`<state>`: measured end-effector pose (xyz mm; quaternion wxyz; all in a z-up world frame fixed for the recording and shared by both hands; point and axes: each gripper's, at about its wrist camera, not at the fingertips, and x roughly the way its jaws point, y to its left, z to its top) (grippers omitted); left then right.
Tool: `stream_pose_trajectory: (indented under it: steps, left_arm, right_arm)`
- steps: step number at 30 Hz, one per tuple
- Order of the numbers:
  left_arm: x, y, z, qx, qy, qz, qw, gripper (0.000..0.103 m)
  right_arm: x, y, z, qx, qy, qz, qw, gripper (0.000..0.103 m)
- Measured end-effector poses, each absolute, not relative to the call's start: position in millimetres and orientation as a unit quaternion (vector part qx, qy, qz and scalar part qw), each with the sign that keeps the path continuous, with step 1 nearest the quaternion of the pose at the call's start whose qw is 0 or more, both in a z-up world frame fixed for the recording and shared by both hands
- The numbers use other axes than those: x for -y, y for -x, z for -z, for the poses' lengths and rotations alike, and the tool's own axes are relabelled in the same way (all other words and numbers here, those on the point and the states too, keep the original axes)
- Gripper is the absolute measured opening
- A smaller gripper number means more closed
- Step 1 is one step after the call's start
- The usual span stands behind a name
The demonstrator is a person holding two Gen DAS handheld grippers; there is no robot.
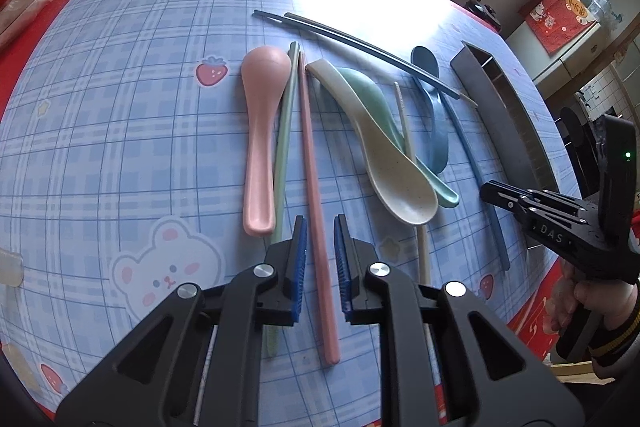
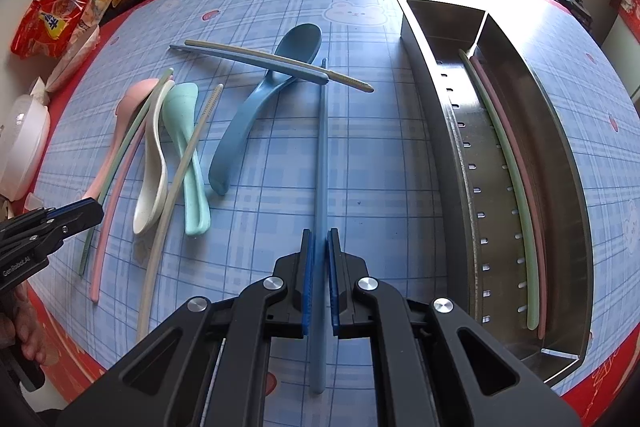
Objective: Organize utensils
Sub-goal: 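Grasp a pink chopstick with the left tool while the right tool holds the blue chopstick, then carry both chopsticks into the metal tray and open both tools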
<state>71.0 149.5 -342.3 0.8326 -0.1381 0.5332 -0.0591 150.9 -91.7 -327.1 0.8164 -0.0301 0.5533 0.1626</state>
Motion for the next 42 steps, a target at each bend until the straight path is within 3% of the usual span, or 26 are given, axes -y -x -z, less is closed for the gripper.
stream_pose_trajectory:
  steps: [12, 20, 25, 28, 33, 35, 42]
  left_arm:
    - [-118, -94, 348, -0.528, 0.054, 0.037, 0.847, 0.023]
    - [-120, -91, 348, -0.519, 0.071, 0.021, 0.852, 0.021]
    - [-126, -86, 349, -0.518, 0.088, 0.016, 0.851, 0.016]
    - [-127, -85, 350, -0.517, 0.093, 0.011, 0.851, 0.015]
    - [-128, -84, 350, -0.517, 0.099, 0.002, 0.850, 0.011]
    - [-131, -83, 350, -0.521, 0.114, 0.003, 0.846, 0.011]
    - [-132, -54, 351, -0.530, 0.143, 0.011, 0.836, 0.010]
  right_arm:
    - [100, -153, 327, -0.548, 0.018, -0.175, 0.818, 0.008]
    - [86, -160, 327, -0.536, 0.055, -0.175, 0.824, 0.008]
    - [75, -170, 326, -0.535, 0.072, -0.182, 0.822, 0.018]
    - [68, -175, 326, -0.527, 0.088, -0.180, 0.826, 0.019]
    - [64, -176, 326, -0.520, 0.101, -0.181, 0.829, 0.018]
    - [68, -175, 326, -0.527, 0.094, -0.181, 0.825, 0.007]
    - [95, -153, 325, -0.557, 0.044, -0.195, 0.806, 0.006]
